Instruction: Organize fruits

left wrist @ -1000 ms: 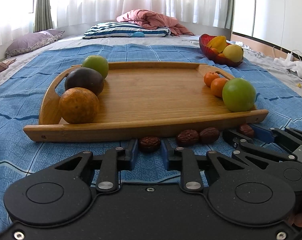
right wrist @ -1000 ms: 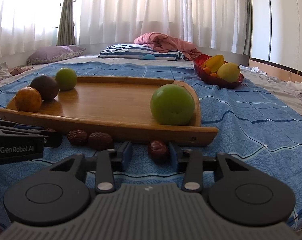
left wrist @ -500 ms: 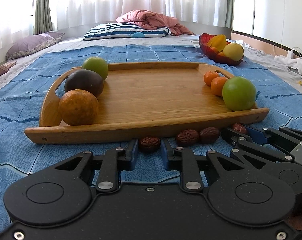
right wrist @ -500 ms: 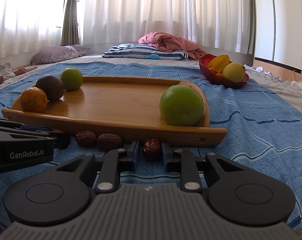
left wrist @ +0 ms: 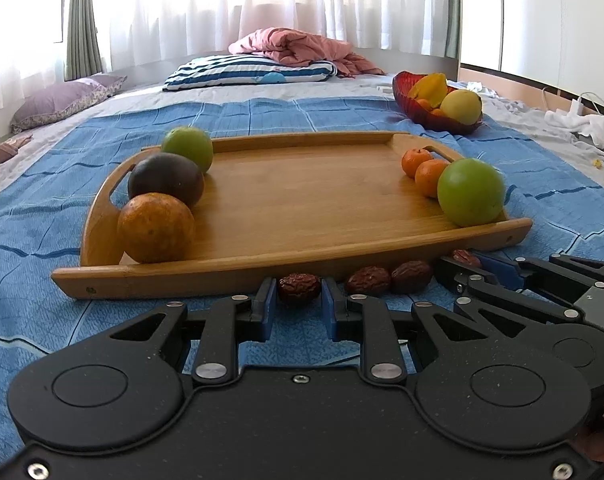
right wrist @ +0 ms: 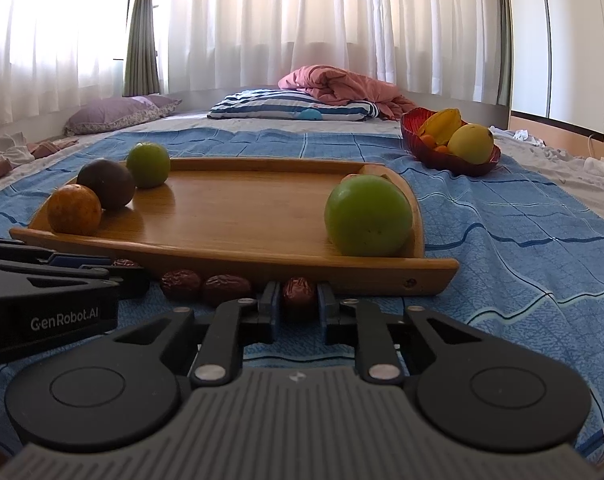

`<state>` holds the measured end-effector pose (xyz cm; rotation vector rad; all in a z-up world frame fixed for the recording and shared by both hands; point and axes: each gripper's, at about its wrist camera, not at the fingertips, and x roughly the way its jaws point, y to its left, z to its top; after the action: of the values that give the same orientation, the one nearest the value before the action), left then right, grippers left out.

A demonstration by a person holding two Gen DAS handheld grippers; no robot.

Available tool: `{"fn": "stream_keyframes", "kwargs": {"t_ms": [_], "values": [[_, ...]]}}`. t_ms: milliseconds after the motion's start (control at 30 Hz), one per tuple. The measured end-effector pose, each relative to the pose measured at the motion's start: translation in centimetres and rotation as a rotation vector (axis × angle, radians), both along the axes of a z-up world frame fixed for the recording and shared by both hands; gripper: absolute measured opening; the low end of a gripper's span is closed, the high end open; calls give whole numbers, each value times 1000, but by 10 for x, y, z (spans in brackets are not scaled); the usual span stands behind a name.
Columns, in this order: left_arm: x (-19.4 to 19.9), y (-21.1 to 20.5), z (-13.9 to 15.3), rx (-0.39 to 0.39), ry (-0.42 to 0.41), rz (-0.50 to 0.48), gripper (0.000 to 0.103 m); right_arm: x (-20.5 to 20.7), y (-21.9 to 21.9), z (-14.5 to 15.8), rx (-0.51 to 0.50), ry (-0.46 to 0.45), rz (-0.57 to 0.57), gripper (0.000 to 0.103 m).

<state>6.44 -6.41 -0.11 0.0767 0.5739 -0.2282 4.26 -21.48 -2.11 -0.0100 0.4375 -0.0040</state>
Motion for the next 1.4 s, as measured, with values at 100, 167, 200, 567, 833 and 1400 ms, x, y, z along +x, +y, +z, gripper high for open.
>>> {"fn": "stream_keyframes", "kwargs": {"t_ms": [100, 167, 200, 567, 833, 1400], "values": [[-1, 0, 4, 0, -8, -2, 23, -1, 1, 2, 4, -3, 0, 23], [-2, 0, 7, 0, -14, -3, 23, -2, 2, 4, 6, -8, 5, 23], [-2, 0, 9, 1, -17, -3, 23, -2, 2, 5, 5, -12, 7, 23], [4, 2, 25, -8, -40, 3, 23, -1, 2, 21, 12, -55, 13, 23], [16, 3, 34, -16, -43, 3, 23, 7, -1, 32, 31, -70, 14, 23], [59, 2, 66, -44, -31, -26, 23, 43, -24, 65, 123, -59, 5, 23]]}}
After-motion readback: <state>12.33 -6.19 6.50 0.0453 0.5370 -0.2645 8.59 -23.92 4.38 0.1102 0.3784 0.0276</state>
